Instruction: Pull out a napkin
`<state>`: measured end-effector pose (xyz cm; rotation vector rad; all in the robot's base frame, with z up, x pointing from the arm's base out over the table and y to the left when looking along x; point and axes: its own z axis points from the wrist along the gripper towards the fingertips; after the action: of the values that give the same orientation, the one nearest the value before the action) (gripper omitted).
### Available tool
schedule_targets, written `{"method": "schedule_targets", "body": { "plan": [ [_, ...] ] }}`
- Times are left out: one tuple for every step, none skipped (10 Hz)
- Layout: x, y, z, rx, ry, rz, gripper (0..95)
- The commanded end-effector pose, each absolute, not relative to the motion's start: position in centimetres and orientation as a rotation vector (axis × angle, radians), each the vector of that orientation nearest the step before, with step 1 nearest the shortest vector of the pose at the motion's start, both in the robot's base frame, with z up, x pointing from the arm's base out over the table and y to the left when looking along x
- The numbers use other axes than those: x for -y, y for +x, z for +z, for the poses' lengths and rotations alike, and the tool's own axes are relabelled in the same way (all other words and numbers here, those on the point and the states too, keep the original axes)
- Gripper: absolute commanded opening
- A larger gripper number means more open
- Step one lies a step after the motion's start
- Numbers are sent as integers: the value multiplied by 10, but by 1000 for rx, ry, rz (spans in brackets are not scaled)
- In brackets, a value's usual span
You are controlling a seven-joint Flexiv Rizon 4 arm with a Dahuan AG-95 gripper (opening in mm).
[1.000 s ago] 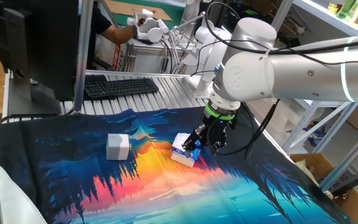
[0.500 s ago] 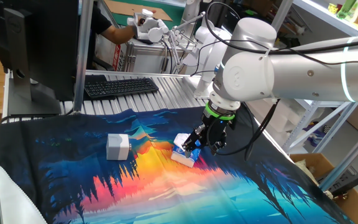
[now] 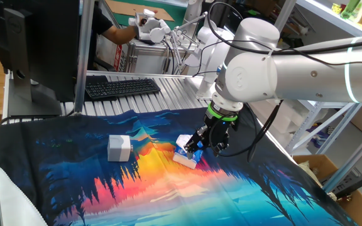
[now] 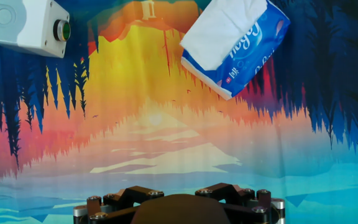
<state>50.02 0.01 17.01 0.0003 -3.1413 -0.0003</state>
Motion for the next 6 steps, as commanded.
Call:
{"method": "schedule_targets", "body": {
  "plan": [
    [0, 500, 170, 3098, 292, 63, 0],
    [0, 500, 169, 3098, 291, 62, 0],
    [0, 500, 169, 3097, 292, 62, 0],
    [0, 500, 169, 3097, 292, 62, 0],
    [0, 500, 169, 3097, 292, 62, 0],
    [0, 500, 169, 3097, 292, 62, 0]
  ]
}}
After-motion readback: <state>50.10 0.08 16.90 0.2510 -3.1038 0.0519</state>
